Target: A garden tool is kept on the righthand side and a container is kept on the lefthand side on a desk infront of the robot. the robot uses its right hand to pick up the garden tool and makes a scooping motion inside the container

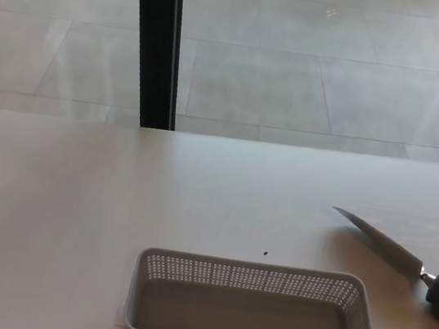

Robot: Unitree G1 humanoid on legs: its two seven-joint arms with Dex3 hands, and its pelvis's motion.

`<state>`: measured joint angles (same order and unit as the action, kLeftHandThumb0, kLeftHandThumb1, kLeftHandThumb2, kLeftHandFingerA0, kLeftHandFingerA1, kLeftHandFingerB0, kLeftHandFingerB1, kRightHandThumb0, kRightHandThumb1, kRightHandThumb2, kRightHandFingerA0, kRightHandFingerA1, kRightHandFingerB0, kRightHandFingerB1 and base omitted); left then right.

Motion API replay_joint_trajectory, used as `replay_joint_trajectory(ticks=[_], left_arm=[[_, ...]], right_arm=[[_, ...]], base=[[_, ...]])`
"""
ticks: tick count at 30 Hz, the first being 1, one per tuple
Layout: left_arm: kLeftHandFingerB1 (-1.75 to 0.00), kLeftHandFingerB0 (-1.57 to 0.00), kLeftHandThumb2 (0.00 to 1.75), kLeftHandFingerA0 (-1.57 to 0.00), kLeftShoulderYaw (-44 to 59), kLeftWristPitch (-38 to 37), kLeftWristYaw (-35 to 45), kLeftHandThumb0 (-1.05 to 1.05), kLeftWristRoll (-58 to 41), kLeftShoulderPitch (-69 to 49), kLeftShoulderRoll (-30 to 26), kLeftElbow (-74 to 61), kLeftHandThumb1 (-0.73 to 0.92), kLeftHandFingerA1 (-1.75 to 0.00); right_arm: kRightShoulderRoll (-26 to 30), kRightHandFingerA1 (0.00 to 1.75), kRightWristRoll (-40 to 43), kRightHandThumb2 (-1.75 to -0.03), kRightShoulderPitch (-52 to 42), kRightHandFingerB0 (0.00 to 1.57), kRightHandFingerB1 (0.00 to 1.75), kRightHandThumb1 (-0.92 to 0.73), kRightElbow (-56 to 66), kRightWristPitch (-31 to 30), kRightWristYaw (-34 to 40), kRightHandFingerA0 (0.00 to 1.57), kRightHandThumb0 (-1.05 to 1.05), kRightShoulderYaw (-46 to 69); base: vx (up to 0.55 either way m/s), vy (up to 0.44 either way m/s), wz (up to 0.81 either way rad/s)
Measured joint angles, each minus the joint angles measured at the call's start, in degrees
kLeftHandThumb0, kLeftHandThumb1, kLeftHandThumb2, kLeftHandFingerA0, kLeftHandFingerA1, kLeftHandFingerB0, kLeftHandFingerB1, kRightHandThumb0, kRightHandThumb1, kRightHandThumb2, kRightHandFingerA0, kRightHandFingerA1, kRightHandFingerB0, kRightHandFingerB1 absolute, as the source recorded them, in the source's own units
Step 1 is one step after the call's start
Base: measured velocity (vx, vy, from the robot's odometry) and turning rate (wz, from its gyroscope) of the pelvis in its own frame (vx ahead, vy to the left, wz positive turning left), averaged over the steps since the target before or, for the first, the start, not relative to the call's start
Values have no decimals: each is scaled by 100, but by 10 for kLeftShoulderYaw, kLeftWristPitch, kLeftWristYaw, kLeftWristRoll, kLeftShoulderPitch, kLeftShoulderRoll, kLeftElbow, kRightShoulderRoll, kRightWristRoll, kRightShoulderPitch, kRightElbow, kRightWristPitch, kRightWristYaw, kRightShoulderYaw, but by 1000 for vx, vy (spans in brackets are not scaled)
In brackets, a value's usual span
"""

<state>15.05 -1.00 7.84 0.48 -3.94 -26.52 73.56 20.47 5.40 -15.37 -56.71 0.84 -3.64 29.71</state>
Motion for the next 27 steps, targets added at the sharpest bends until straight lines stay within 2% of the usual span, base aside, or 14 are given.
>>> replay_joint_trajectory(ticks=[1, 5, 7, 12, 13, 14, 15, 16, 19, 20, 21, 23, 24, 27], left_arm=[[-48, -48, 60, -59, 1, 0, 1, -52, 0, 0, 0, 2, 67, -63], [-50, -50, 61, -58, 0, 0, 1, -53, 0, 2, 0, 6, 67, -66], [-48, -49, 60, -58, 0, 0, 1, -53, -1, 5, 0, 8, 67, -64], [-50, -51, 60, -61, 1, 0, 2, -54, -2, 8, 0, 11, 68, -66], [-50, -51, 60, -58, 1, 0, 2, -54, -2, 9, 0, 11, 67, -65], [-50, -49, 60, -56, 1, 0, 2, -53, -3, 8, 0, 11, 68, -66], [-51, -50, 60, -56, 1, 0, 2, -53, -3, 8, 0, 11, 68, -66], [-51, -51, 60, -56, 1, 0, 2, -53, -3, 7, 0, 11, 67, -67], [-51, -51, 60, -57, 1, 0, 3, -52, -3, 6, 0, 11, 67, -66], [-50, -50, 60, -58, 1, 0, 4, -51, -4, 6, 0, 11, 66, -67], [-49, -50, 60, -59, 1, 0, 4, -53, -5, 6, 0, 11, 67, -64], [-50, -52, 59, -60, 2, 0, 5, -51, -6, 7, 0, 11, 65, -66], [-51, -50, 60, -59, 2, 0, 7, -53, -6, 7, 0, 11, 66, -68], [-50, -49, 59, -58, 3, 0, 7, -53, -8, 9, 0, 11, 65, -66]], right_arm=[[1, 51, 2, -62, 5, 1, 51, -72, -4, 9, 3, 0, -60, 7], [20, 41, 26, -91, 53, 3, 47, -52, -20, 37, 12, 0, -75, 68], [48, 91, 40, -92, 87, 4, 47, -58, -27, 52, 16, 35, -75, 98], [107, 81, 63, -63, 157, 5, 39, -78, 52, 64, 24, 12, -81, 136], [114, 55, 65, -102, 164, 0, 52, -39, 69, 64, 24, 1, -41, 138], [120, 58, 67, -103, 174, 3, 45, -59, 94, 63, 24, 0, -83, 139], [124, 62, 68, -64, 183, 4, 45, -78, 114, 63, 23, 0, -90, 138], [127, 57, 69, -98, 188, 0, 53, -30, 128, 63, 22, 2, -44, 137], [135, 81, 69, -62, 210, 15, 59, -72, 188, 61, 19, 2, -101, 129], [137, 60, 69, -94, 217, 5, 56, -22, 211, 60, 17, 7, -44, 123], [138, 68, 69, -99, 222, 10, 60, -58, 229, 59, 15, 3, -98, 118], [141, 60, 68, -96, 227, 3, 55, -24, 259, 56, 11, 6, -44, 104], [144, 67, 67, -65, 229, 6, 45, -77, 283, 55, 6, 0, -98, 91], [160, 32, 60, -104, 228, 15, 26, -63, 341, 48, -8, 3, -93, 48]], base=[[0, 0, 0], [0, 0, 0], [0, 0, 0], [0, 0, 0], [0, 0, 0], [0, 0, 0], [0, 0, 0], [0, 0, 0], [0, 0, 0], [0, 0, 0], [0, 0, 0], [0, 0, 0], [0, 0, 0], [0, 0, 0]])
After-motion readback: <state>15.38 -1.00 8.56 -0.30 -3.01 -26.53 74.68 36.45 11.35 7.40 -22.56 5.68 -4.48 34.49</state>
